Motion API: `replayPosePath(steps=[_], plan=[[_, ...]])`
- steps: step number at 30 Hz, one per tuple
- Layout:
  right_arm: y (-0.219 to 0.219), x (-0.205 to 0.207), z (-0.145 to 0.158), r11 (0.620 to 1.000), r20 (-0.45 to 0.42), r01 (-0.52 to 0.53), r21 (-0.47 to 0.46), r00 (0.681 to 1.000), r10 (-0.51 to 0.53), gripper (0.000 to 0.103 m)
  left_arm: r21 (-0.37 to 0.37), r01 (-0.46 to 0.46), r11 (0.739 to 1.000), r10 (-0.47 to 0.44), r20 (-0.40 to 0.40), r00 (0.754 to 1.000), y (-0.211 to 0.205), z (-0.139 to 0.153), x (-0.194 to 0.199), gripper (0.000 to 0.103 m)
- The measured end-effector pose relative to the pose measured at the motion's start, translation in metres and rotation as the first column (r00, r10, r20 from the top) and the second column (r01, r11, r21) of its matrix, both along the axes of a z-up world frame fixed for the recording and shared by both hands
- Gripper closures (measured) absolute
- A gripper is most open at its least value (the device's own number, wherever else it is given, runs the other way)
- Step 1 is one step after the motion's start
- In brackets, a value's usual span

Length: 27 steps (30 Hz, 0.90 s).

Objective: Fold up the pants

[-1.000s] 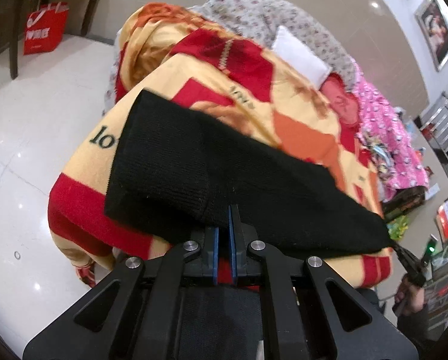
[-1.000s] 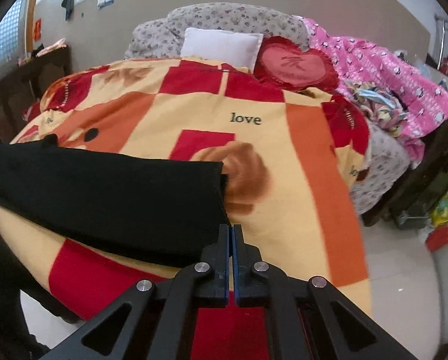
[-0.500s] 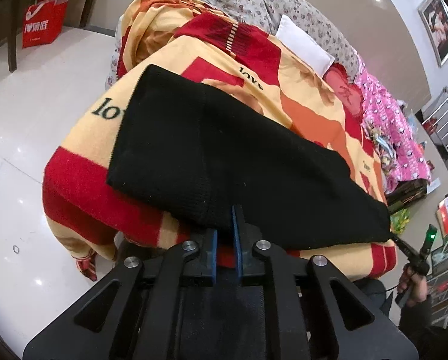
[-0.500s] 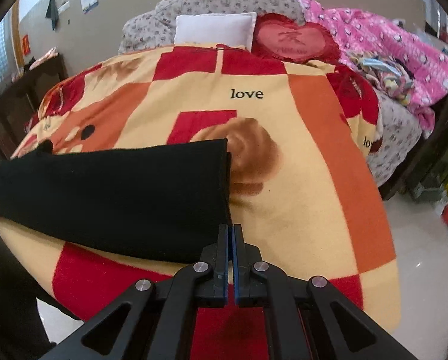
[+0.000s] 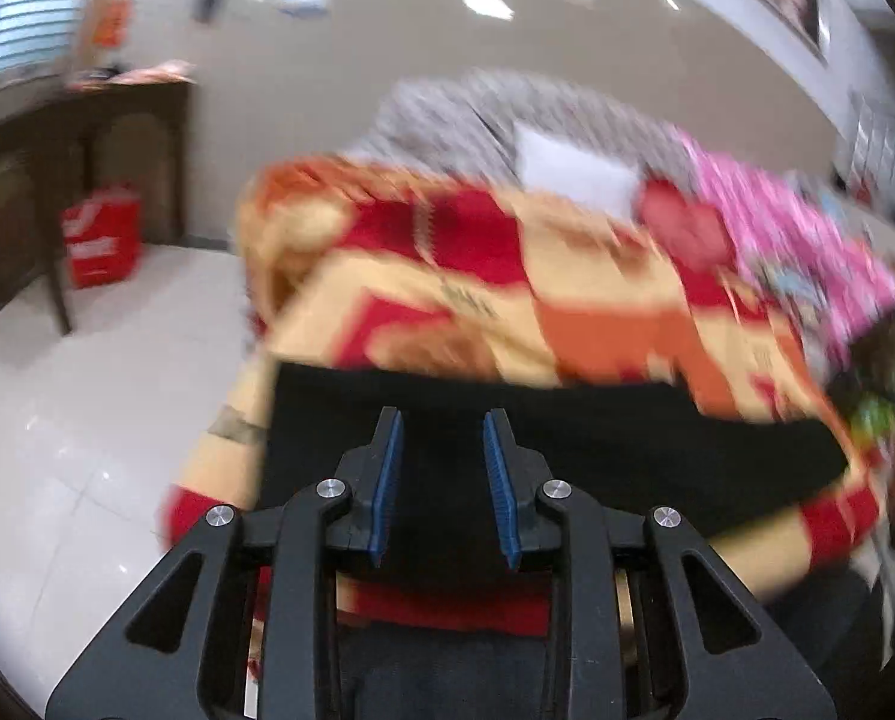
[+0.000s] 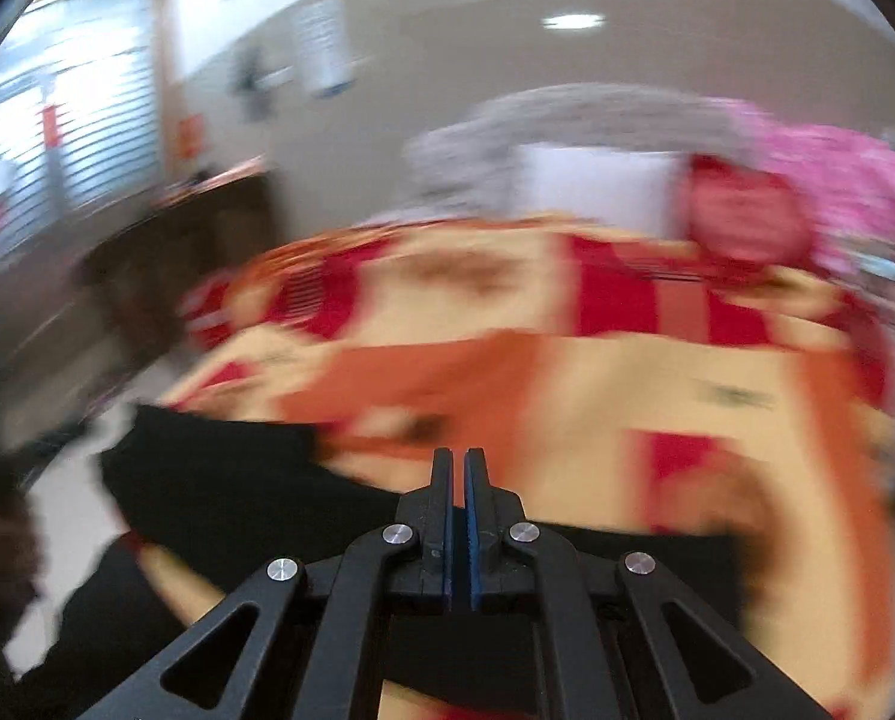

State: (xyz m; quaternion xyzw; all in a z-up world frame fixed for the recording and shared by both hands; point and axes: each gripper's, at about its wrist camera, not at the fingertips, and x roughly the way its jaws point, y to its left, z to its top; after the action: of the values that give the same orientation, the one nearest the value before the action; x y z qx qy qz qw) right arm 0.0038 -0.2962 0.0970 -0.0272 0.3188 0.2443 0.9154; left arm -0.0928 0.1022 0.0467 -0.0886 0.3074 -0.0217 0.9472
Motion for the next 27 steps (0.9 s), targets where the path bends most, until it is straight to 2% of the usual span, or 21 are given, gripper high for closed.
replayPosePath(steps=[2, 4, 6, 8, 9, 10, 12, 16, 19, 22, 24, 26, 27], plan=[[0.057, 0.013, -0.014, 0.990, -0.035, -0.140, -0.018, 0.990, 0.139, 0.101, 0.041, -0.018, 0.999, 0.021, -0.078, 0.997, 0.001, -0.022, 0.013, 0.078], [0.098, 0.025, -0.030, 0.975, -0.076, -0.215, -0.047, 0.974, 0.212, 0.101, 0.037, -0.032, 0.999, 0.037, -0.122, 0.992, 0.013, -0.040, 0.022, 0.079], [0.130, 0.041, -0.047, 0.962, -0.126, -0.258, -0.087, 0.961, 0.247, 0.101, 0.030, -0.016, 0.999, 0.018, -0.083, 0.996, 0.017, -0.044, 0.022, 0.079], [0.150, 0.062, -0.067, 0.954, -0.171, -0.242, -0.175, 0.962, 0.213, 0.101, 0.043, -0.016, 0.999, 0.019, -0.067, 0.998, 0.017, -0.047, 0.024, 0.079], [0.150, 0.074, -0.077, 0.952, -0.187, -0.202, -0.230, 0.969, 0.161, 0.101, 0.044, -0.018, 0.999, 0.020, -0.061, 0.998, 0.017, -0.048, 0.026, 0.079], [0.149, 0.084, -0.086, 0.954, -0.205, -0.172, -0.246, 0.971, 0.122, 0.101, 0.039, -0.019, 0.999, 0.021, -0.059, 0.998, 0.016, -0.049, 0.027, 0.079], [0.142, 0.095, -0.091, 0.973, -0.182, -0.129, -0.190, 0.979, 0.094, 0.102, 0.016, -0.019, 1.000, 0.020, -0.053, 0.998, 0.021, -0.048, 0.029, 0.079], [0.145, 0.094, -0.097, 0.974, -0.149, -0.106, -0.200, 0.986, 0.076, 0.102, -0.011, -0.038, 0.999, 0.036, -0.084, 0.996, 0.020, -0.033, 0.024, 0.079], [0.143, 0.095, -0.099, 0.976, -0.151, -0.108, -0.190, 0.985, 0.080, 0.102, -0.037, -0.005, 0.999, 0.004, -0.026, 1.000, 0.011, 0.000, 0.028, 0.079], [0.140, 0.097, -0.093, 0.978, -0.159, -0.111, -0.175, 0.984, 0.083, 0.102, -0.033, -0.016, 0.999, 0.016, -0.019, 1.000, 0.007, 0.014, 0.047, 0.079], [0.139, 0.095, -0.091, 0.979, -0.160, -0.112, -0.170, 0.983, 0.084, 0.102, -0.023, -0.072, 0.997, 0.070, -0.098, 0.993, 0.014, 0.001, 0.073, 0.079], [0.137, 0.095, -0.090, 0.980, -0.163, -0.112, -0.162, 0.983, 0.086, 0.102, -0.007, -0.136, 0.991, 0.131, -0.215, 0.968, 0.025, -0.025, 0.093, 0.080], [0.137, 0.095, -0.090, 0.981, -0.164, -0.112, -0.159, 0.983, 0.086, 0.102, -0.044, -0.138, 0.989, 0.125, -0.220, 0.967, 0.033, -0.035, 0.097, 0.081]])
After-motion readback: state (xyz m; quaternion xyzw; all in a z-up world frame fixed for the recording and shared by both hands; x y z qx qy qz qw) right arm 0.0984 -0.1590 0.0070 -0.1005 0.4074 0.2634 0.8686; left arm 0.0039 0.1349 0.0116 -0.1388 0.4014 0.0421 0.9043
